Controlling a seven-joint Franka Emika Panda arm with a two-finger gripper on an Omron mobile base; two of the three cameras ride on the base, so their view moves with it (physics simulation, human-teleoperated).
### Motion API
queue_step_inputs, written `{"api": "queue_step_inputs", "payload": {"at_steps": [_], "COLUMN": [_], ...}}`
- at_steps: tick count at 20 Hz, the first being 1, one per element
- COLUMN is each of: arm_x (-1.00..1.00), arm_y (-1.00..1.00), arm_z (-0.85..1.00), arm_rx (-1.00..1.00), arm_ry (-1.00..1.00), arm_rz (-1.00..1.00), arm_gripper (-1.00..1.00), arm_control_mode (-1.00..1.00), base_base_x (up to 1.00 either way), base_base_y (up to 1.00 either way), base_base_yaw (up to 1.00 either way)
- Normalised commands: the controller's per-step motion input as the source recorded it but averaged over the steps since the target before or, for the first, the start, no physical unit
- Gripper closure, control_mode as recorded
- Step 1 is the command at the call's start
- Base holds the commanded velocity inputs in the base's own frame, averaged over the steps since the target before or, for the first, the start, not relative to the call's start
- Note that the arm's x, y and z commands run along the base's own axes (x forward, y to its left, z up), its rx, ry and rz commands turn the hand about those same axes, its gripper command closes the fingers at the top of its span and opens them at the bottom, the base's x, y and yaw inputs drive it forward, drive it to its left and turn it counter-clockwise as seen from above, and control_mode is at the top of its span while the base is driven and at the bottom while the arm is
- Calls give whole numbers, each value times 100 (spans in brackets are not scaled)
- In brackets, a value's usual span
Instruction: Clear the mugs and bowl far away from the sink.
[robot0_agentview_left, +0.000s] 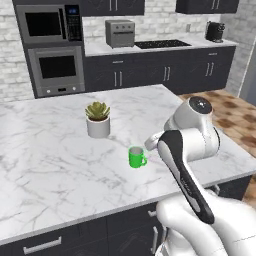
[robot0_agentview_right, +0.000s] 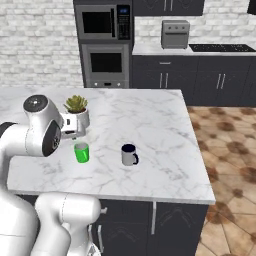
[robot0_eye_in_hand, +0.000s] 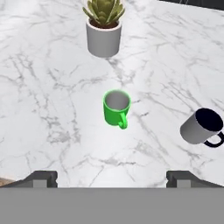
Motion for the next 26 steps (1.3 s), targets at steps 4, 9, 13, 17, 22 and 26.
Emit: {"api": "queue_step_inputs", "payload": {"at_steps": [4, 9, 13, 17, 22, 26], "arm_x": [-88, -87, 0, 0, 0, 0], "arm_y": [-30, -23, 0, 0, 0, 0], "arm_z": [20, 12, 0, 0, 0, 0], "arm_rx": [0, 0, 0, 0, 0, 0], "arm_ry": [0, 0, 0, 0, 0, 0], "arm_rz": [-4, -6, 0, 0, 0, 0], "arm_gripper": [-100, -100, -100, -100, -100, -100], "arm_control_mode": [-100, -100, 100, 100, 100, 100], "base_base_x": [0, 0, -57, -44, -32, -8], "base_base_y": [0, 0, -33, -49, -48, -35], "base_base_yaw": [0, 0, -28, -57, -65, -75]}}
